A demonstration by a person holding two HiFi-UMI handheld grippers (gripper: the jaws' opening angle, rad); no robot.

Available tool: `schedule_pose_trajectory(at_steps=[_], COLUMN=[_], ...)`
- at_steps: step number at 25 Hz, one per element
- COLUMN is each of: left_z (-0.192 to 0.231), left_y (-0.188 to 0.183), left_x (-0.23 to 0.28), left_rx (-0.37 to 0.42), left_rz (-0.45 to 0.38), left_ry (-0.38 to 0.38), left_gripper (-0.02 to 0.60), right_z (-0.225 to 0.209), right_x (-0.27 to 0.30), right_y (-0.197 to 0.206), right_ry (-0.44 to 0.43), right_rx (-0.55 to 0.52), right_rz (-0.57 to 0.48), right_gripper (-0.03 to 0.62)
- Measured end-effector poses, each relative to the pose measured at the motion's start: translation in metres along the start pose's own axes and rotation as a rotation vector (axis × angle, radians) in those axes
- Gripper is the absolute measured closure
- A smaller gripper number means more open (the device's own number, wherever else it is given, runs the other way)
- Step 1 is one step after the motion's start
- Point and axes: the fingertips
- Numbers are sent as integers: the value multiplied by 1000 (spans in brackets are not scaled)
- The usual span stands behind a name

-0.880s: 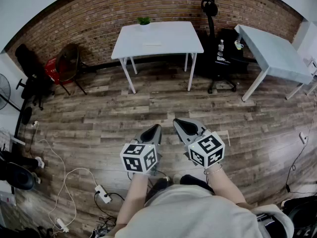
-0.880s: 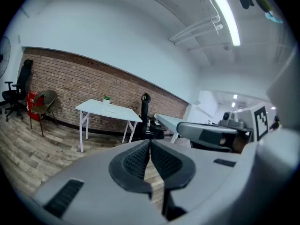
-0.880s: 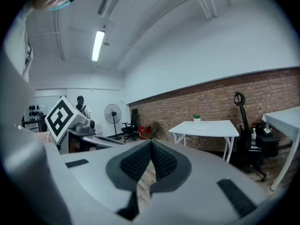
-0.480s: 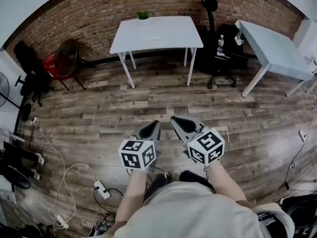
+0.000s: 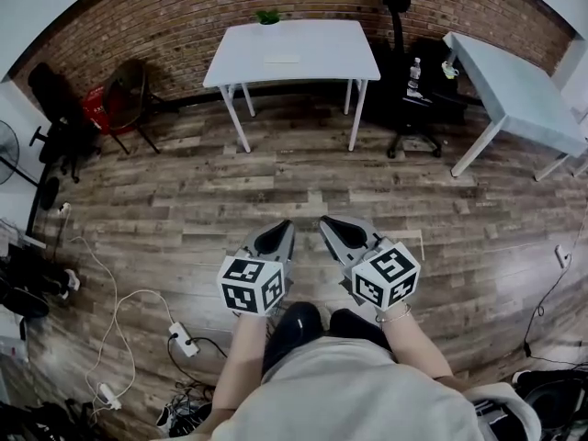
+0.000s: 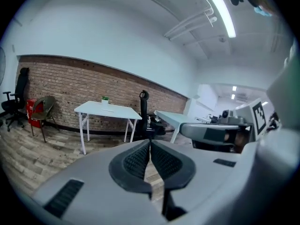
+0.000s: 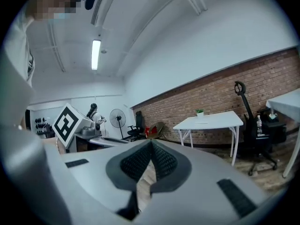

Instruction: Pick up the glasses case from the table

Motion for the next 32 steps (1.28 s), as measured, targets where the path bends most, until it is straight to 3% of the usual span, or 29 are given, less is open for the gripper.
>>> schedule_pose_trajectory(at_steps=[5,13,24,32], left_z=[-6,32,175,258], left_y=[12,-8,-89,-142], left_x=[10,63,150,207], left_rx=[-39,-60,-67,-24], left_rz=[26,12,15,36], left_ry=[6,19,14,75], left_gripper=[569,569,569,569], right_z=[-14,-57,-145,-183], right_x=[1,41,200,306], right_y=[17,6,-42,-81], right_ry=[6,10,25,33], right_rx=[35,55,47,38], right_rz=[32,30,36,28], right_gripper=[597,597,596,597])
Point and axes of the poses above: the fingertips, and each gripper's own axes: x forward along the fingers, z to its left, y out of its underside
